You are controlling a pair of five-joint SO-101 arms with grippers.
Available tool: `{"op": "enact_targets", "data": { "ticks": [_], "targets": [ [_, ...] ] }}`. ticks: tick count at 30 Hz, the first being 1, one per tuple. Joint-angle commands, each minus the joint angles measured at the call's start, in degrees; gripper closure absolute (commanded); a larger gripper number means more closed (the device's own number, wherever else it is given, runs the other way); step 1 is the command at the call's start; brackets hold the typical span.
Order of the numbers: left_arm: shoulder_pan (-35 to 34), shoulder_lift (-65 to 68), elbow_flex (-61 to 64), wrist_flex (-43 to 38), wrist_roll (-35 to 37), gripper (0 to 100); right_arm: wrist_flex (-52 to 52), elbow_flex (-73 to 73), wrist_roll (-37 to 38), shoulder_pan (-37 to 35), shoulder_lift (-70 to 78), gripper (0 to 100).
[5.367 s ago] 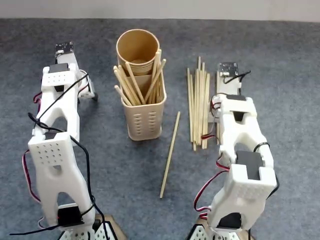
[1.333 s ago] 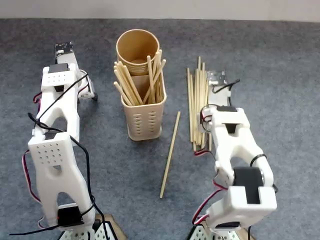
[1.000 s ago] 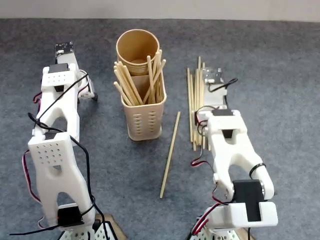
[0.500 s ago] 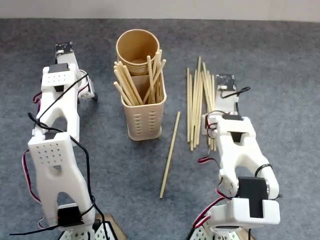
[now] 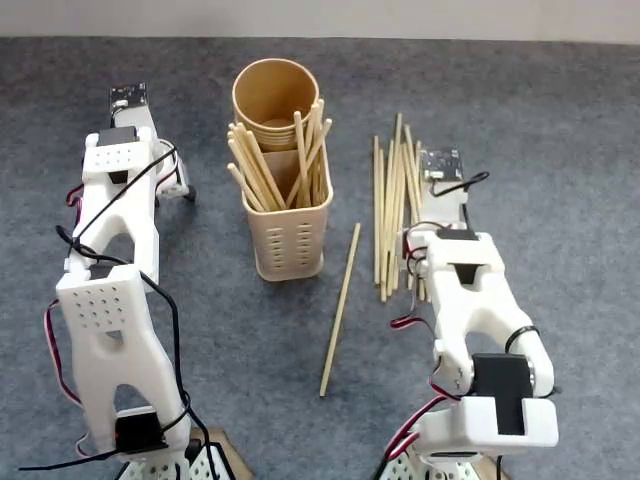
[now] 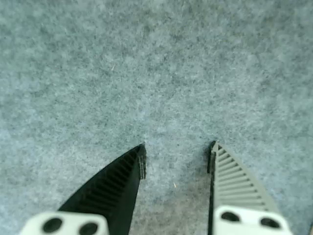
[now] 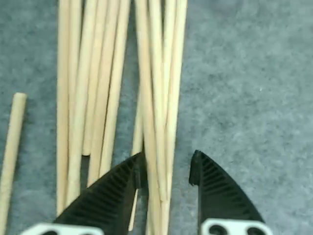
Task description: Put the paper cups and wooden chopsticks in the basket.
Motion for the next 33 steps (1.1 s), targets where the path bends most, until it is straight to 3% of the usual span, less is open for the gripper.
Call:
{"op": "enact_targets", "data": {
  "ticks": [1, 7, 19, 27, 33],
  "targets": [
    [1.5, 0.3, -0.6, -1.3, -0.5, 78, -0.7, -0.8, 0.6, 2.7, -0.3, 84.7],
    [1.5, 0.3, -0.6, -1.3, -0.5, 78, -1.4, -1.6, 5.5, 2.6, -0.2, 95.4],
    [1.5, 0.3, -0.6, -1.3, -0.5, 78, -1.5, -4.1, 5.7, 1.1, -0.1, 95.7],
    [1.5, 0.3, -0.6, -1.2, -0.5, 78, -1.1, -10.2, 7.2, -1.2, 6.3, 78.3],
    [1.5, 0.3, -0.6, -1.3, -0.5, 78, -1.3, -11.8, 9.0, -1.5, 11.4, 77.9]
  ]
}}
